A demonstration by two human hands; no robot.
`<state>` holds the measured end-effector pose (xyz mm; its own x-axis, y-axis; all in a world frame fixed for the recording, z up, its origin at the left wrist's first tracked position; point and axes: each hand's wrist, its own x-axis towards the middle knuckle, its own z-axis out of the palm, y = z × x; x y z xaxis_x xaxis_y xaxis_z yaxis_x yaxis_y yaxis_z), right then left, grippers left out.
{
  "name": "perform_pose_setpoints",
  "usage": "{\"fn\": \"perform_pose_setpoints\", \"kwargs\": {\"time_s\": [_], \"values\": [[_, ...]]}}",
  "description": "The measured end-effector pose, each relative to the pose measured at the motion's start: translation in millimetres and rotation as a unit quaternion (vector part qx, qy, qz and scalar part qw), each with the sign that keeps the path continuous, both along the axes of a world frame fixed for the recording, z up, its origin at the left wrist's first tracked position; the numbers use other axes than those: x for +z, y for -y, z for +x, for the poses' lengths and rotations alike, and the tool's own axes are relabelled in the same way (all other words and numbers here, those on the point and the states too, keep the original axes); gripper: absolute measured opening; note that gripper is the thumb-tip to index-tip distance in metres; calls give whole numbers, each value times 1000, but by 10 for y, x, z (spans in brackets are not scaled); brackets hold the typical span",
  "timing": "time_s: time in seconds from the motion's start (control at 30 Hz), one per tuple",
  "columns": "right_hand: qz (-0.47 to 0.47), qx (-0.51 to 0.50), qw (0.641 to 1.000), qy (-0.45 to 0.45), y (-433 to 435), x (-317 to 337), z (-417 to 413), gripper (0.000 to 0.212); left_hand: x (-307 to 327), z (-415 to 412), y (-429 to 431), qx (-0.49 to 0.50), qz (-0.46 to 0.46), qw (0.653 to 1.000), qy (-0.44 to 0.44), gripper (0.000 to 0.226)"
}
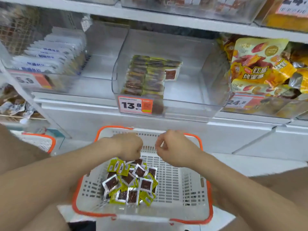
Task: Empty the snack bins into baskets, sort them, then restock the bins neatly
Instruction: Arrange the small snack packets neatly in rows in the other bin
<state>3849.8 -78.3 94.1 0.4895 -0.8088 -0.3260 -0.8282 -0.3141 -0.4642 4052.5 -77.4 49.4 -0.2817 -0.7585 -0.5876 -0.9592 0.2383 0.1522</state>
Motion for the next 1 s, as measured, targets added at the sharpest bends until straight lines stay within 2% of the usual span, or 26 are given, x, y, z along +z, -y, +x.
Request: {"fn": "perform_pose_setpoints", "kwargs": {"time_s": [0.07,0.13,0.23,0.33,0.37,0.43,0.53,0.6,0.7,0.77,0.87,1.0], "values": [[36,2,998,-42,36,-469,65,23,-503,159,99,3,92,995,45,24],[59,-13,996,-70,84,-911,130,22,-945,313,114,21,119,990,72,19],[99,-21,990,-99,121,-1484,210,23,-1540,484,50,69,112,989,65,35],[136,-33,980,-142,93,-2018,240,13,-2058,506,-22,117,110,986,35,37],[143,-42,977,-155,67,-2182,240,16,-2190,499,-34,130,104,986,25,39],[168,-74,969,-167,9,-2476,234,24,-2448,475,-41,166,70,984,-1,54],[199,-119,960,-159,-20,-2795,224,14,-2628,452,5,209,20,977,-32,82],[206,-150,957,-137,-17,-2966,224,24,-2716,451,35,200,19,979,-43,94],[208,-193,954,-97,3,-3107,203,52,-2865,378,76,113,3,994,9,109],[209,-144,961,-110,-6,-3182,183,75,-2940,276,91,66,-21,997,34,104],[232,-77,961,-132,-105,-3306,218,100,-2950,172,145,33,-18,999,13,81],[192,-130,966,-112,-251,-3364,260,94,-2876,114,193,57,-26,998,-28,51]]}}
